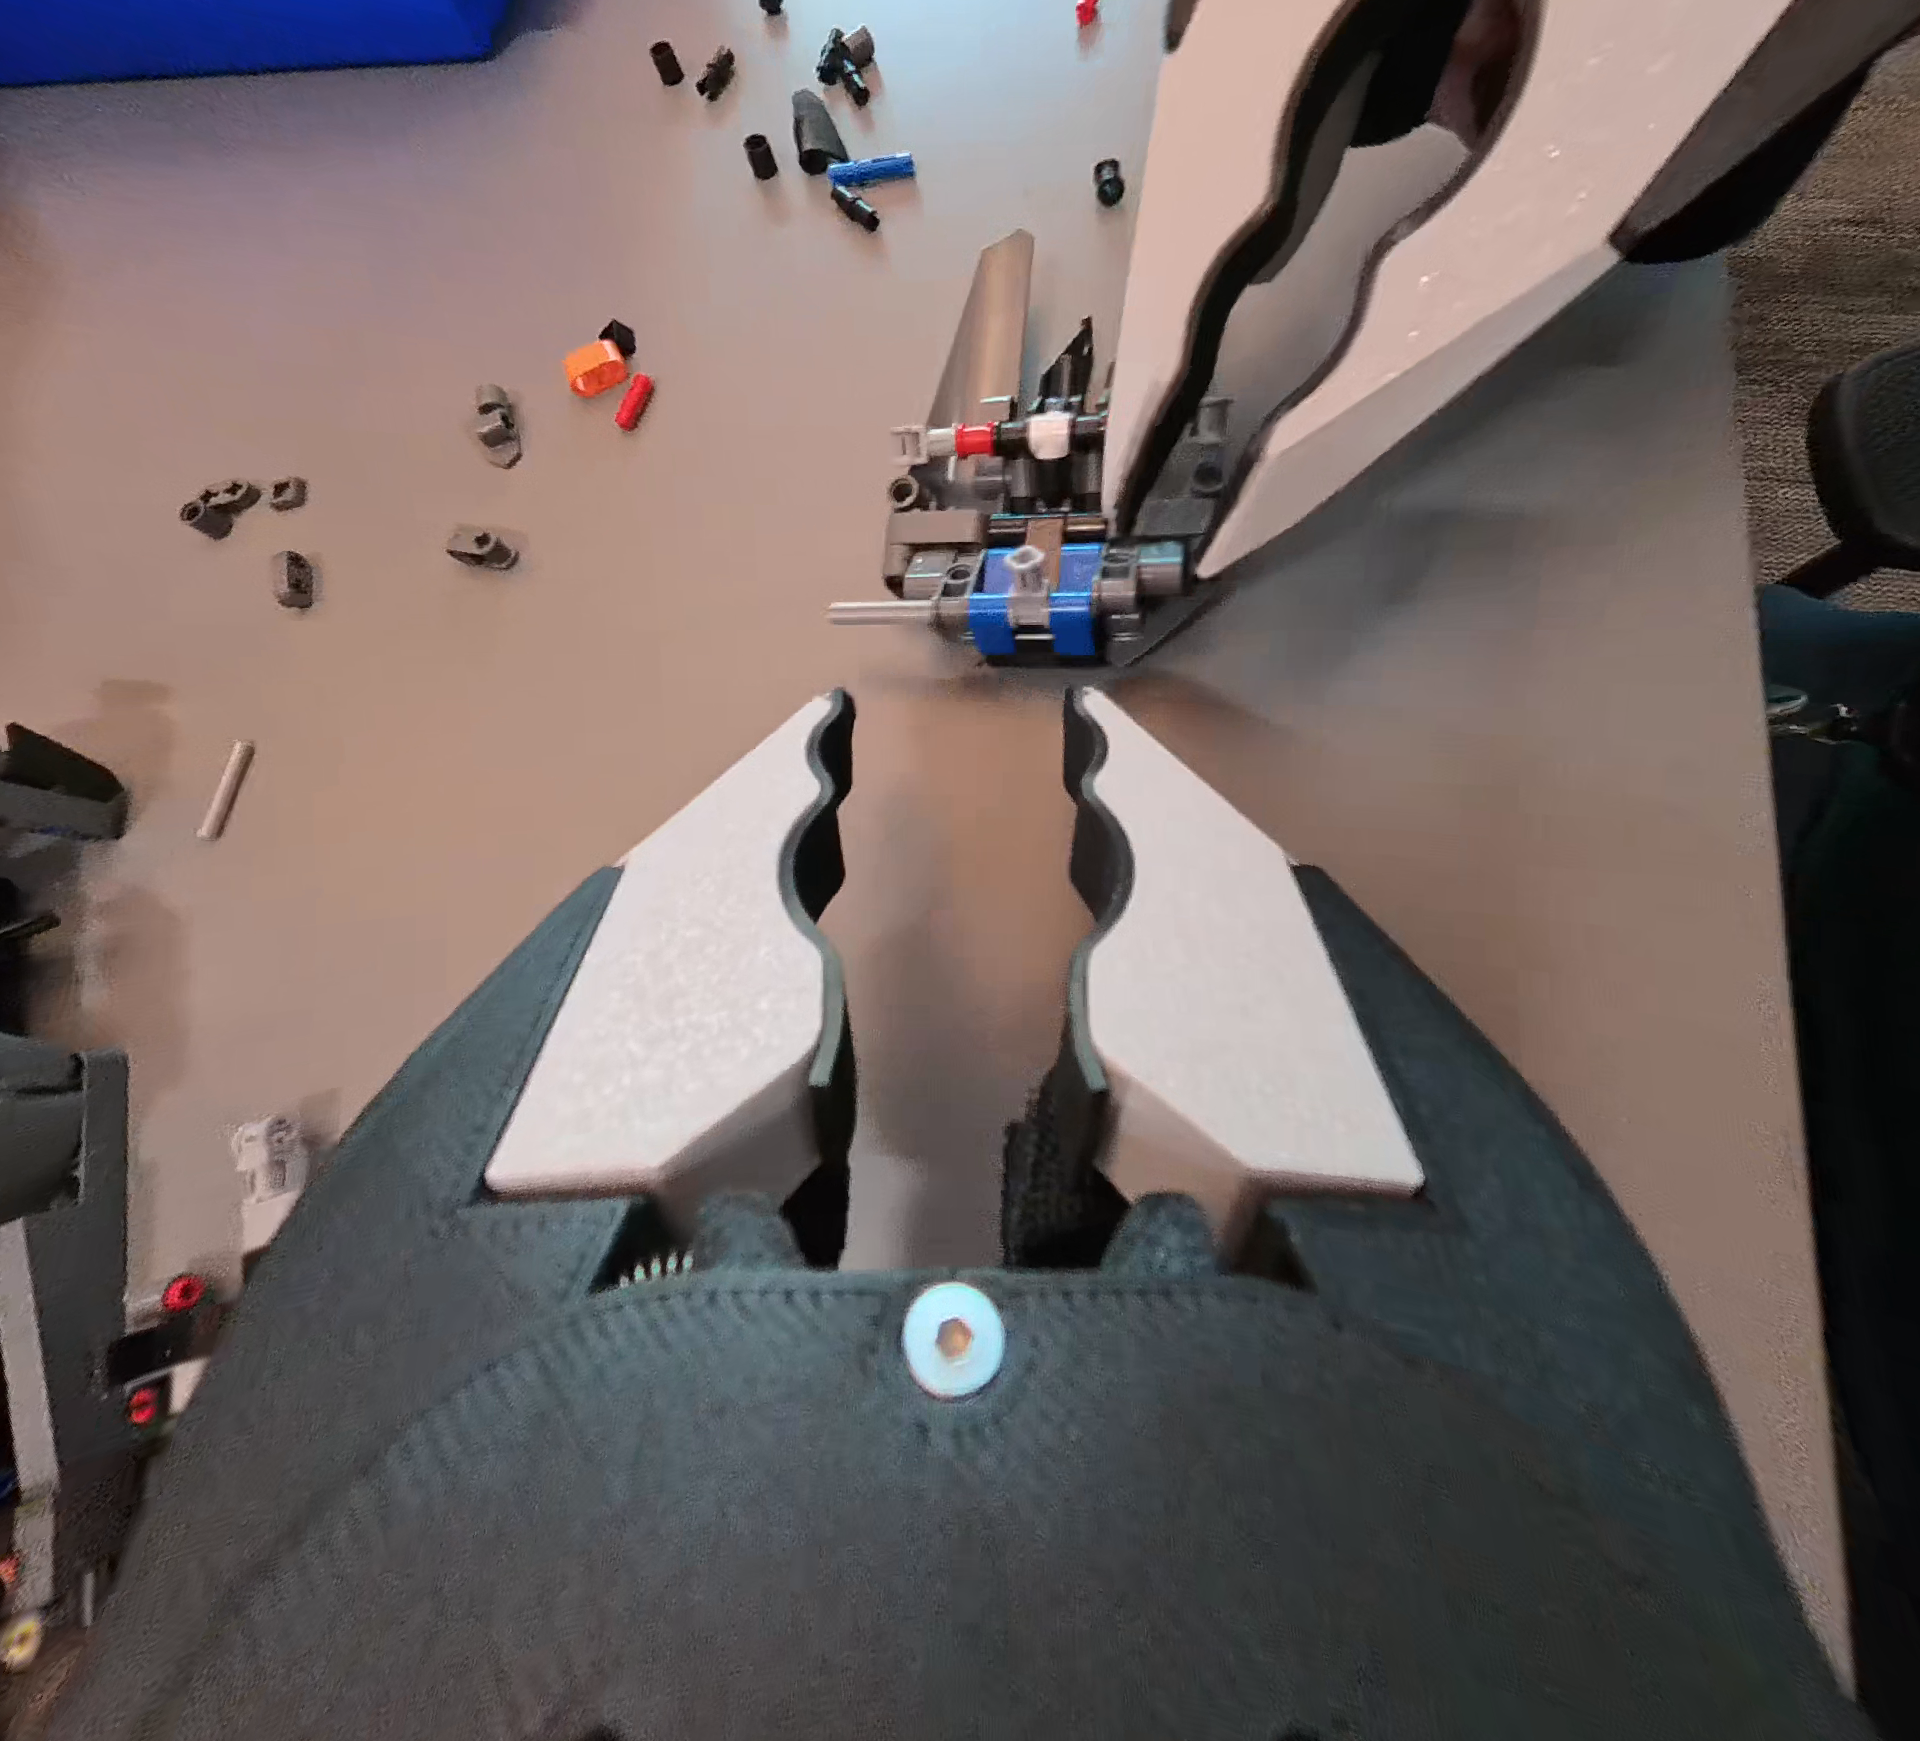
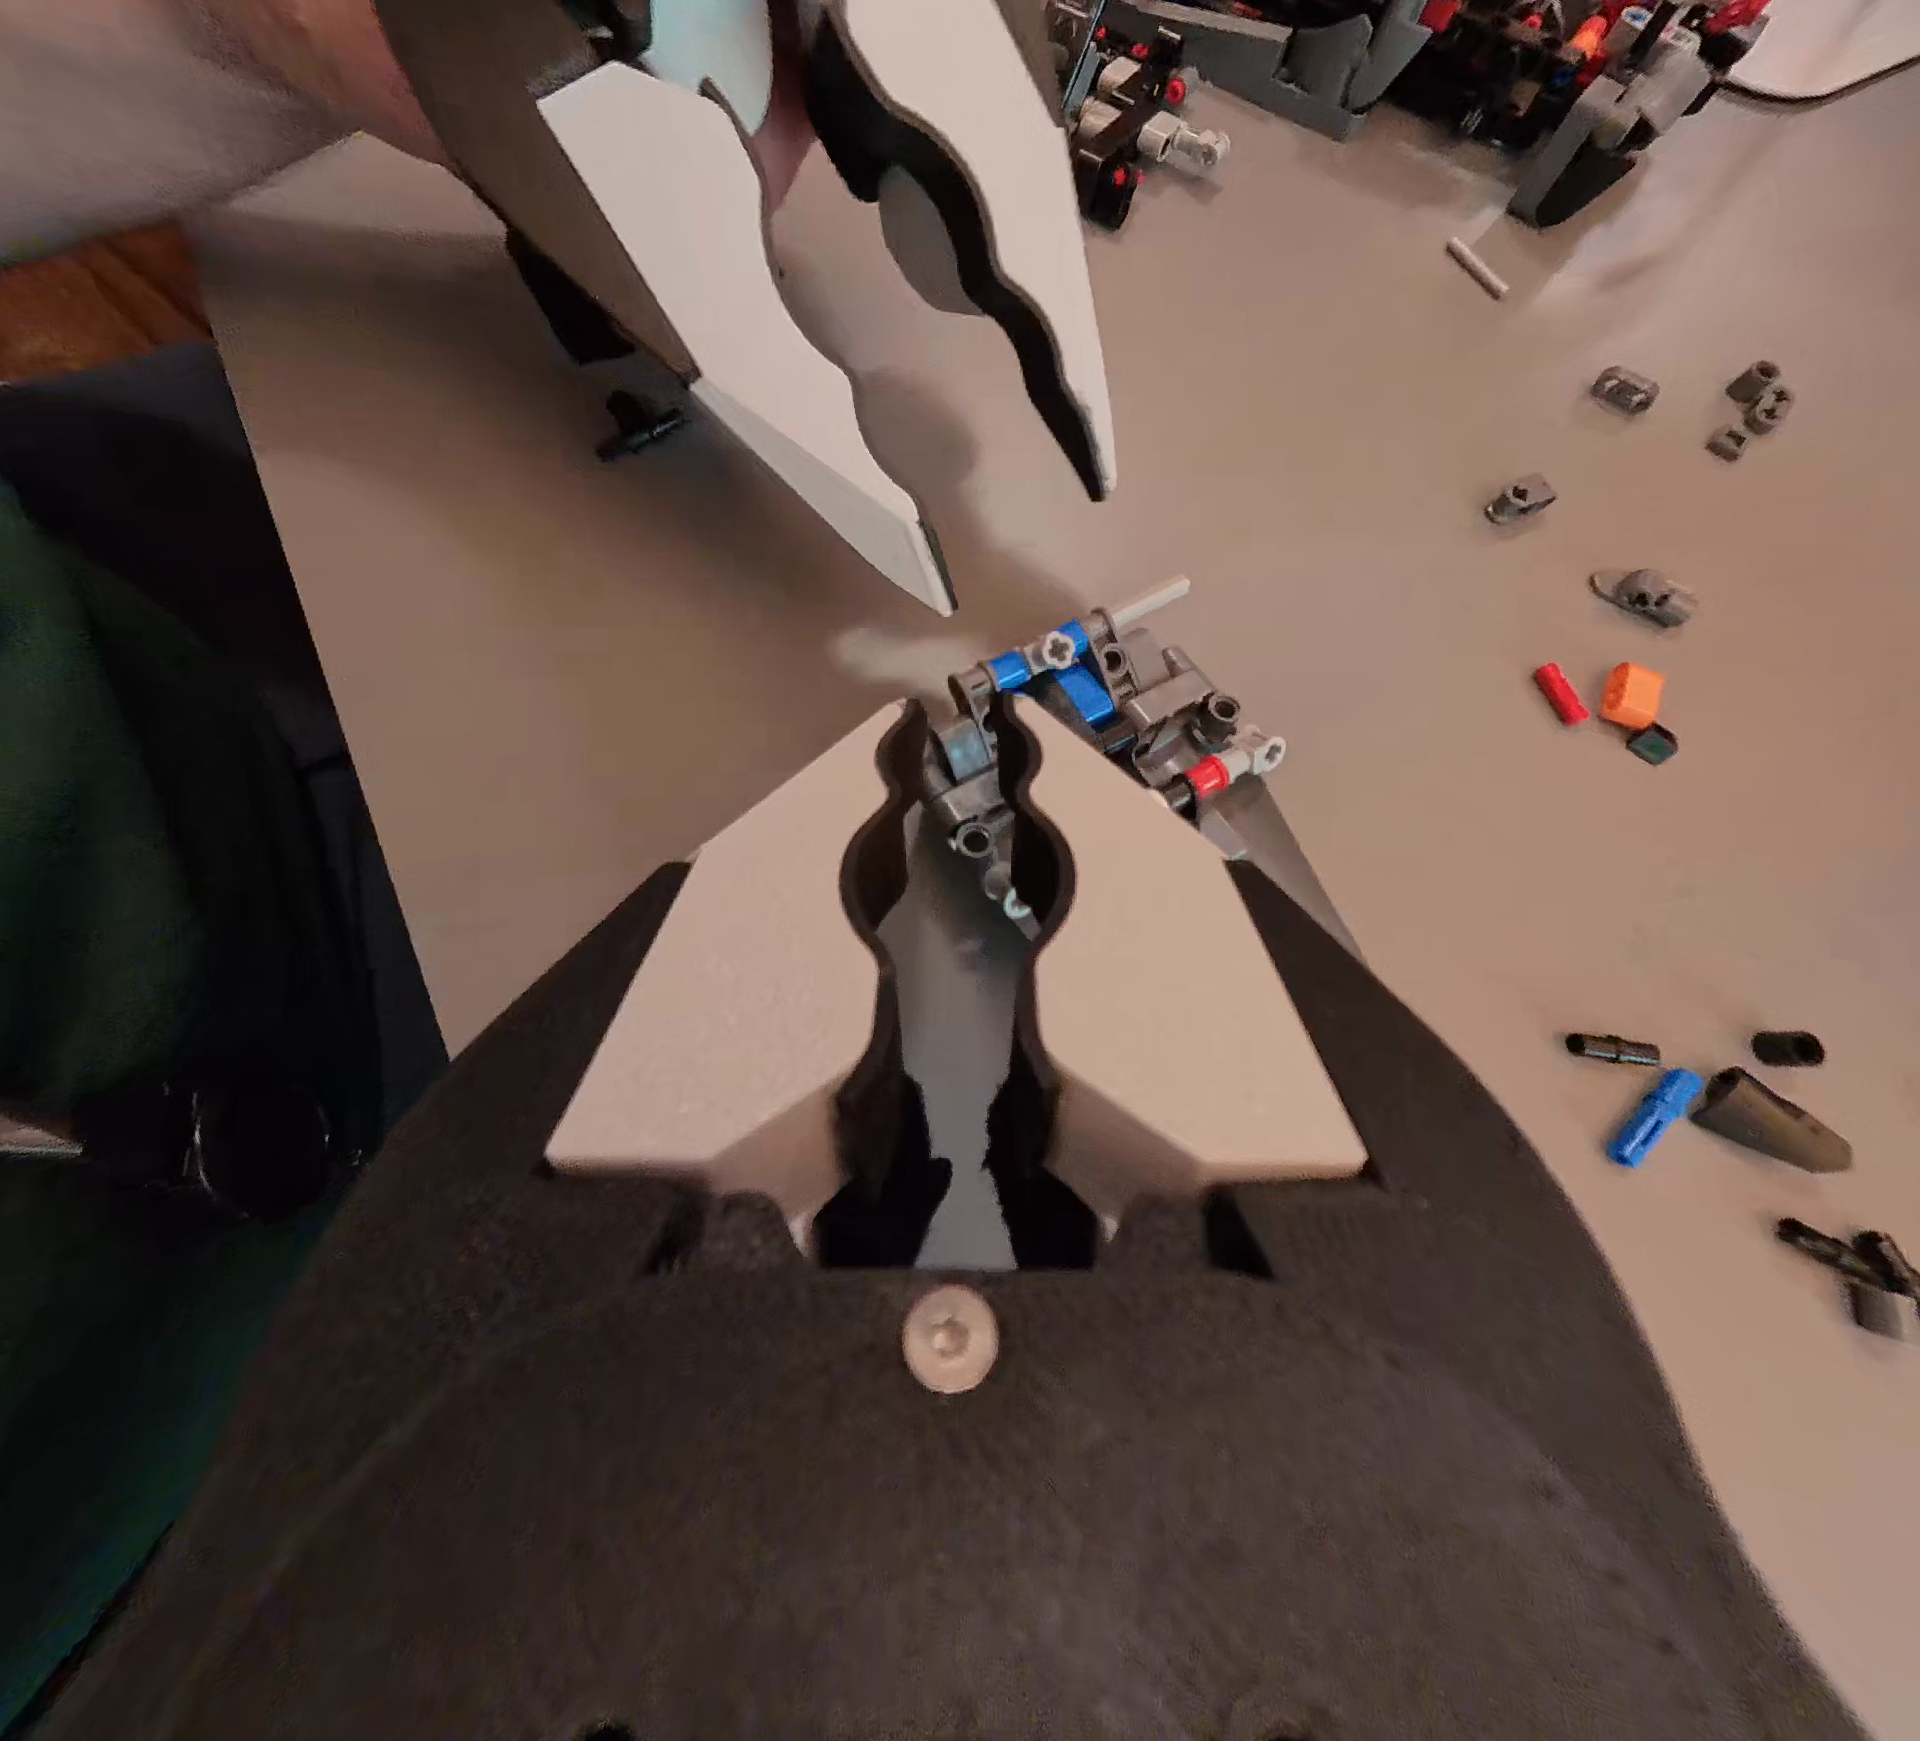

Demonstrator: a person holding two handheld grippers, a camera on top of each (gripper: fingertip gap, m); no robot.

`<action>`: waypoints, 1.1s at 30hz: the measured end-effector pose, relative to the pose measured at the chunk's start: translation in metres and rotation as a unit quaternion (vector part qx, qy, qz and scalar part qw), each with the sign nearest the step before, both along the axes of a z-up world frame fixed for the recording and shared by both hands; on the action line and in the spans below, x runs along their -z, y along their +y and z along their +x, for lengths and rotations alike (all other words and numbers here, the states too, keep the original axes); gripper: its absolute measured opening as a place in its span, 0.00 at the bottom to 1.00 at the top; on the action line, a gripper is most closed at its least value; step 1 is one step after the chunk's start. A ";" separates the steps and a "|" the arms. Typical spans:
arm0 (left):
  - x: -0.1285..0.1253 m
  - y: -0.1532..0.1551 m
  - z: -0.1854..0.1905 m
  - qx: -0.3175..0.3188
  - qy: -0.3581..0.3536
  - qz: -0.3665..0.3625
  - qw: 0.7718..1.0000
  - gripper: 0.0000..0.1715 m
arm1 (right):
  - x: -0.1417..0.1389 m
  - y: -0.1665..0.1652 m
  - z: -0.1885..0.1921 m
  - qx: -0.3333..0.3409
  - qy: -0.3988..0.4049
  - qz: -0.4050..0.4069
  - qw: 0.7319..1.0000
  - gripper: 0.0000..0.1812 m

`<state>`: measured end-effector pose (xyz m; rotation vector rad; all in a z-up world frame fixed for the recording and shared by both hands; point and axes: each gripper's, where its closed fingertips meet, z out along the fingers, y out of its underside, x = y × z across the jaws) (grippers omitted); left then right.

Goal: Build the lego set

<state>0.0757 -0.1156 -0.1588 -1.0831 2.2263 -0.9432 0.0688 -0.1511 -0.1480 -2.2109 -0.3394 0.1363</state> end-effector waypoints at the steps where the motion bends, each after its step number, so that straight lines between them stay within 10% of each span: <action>1: 0.001 0.003 0.002 0.000 0.002 0.003 1.000 0.24 | 0.001 0.002 0.000 0.000 -0.005 -0.002 1.000 0.06; 25: 0.011 0.003 0.017 0.068 0.016 0.006 0.998 0.28 | 0.010 0.007 -0.002 -0.017 -0.035 -0.001 0.999 0.00; 33: 0.011 0.000 0.018 0.084 0.013 0.022 0.996 0.27 | 0.018 0.004 0.003 -0.003 -0.108 -0.019 0.994 0.14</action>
